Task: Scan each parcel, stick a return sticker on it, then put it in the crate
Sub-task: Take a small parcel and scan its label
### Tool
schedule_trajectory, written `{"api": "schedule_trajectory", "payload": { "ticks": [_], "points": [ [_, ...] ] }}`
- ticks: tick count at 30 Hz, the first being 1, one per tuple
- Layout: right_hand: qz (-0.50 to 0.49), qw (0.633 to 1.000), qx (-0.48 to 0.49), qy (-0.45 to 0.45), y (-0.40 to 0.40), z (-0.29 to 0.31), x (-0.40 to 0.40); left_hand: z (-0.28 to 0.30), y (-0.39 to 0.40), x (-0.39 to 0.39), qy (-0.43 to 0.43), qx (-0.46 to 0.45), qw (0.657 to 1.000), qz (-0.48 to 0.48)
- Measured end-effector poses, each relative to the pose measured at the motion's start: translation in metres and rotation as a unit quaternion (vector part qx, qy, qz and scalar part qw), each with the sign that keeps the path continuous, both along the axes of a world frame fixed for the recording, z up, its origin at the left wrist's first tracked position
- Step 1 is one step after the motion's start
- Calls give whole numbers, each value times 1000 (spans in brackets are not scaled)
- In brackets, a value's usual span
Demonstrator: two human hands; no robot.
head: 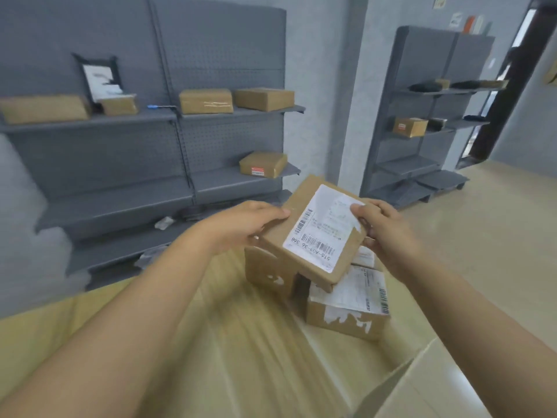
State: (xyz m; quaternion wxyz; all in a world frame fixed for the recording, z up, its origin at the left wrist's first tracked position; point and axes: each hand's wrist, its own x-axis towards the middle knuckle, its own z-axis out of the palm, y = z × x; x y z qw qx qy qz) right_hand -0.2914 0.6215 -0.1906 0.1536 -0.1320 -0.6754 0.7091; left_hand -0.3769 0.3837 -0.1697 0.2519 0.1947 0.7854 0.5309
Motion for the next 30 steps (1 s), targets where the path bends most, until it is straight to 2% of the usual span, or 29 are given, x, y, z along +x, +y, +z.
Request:
{"api": "schedule_trajectory", "payload": {
  "ticks": [5, 8, 13, 15, 17, 21, 24, 30],
  "points": [
    [83, 996, -5, 14, -79, -6, 19, -5, -84, 61, -14, -17, 996, 83],
    [125, 992, -2, -19, -133, -14, 30, -12, -137, 100, -35, -6, 987, 155],
    [262, 964, -23, -51, -229, -19, 49, -19, -237, 161, -38, 25, 960, 277],
    [297, 952, 26, -66, -265, -24, 59, -22, -277, 180, -41, 45, 940, 337],
    [334, 929, 129, -96, -296, -33, 71, -26, -314, 197, -36, 61, 922, 380],
    [395, 821, 370, -179, -347, -64, 90, -41, -374, 216, -46, 56, 907, 415],
    [417, 757, 458, -208, -384, -85, 104, -55, -409, 223, -71, 52, 901, 425],
    [355, 724, 547, -224, -432, -100, 127, -76, -461, 237, -102, 40, 899, 425]
  ]
}}
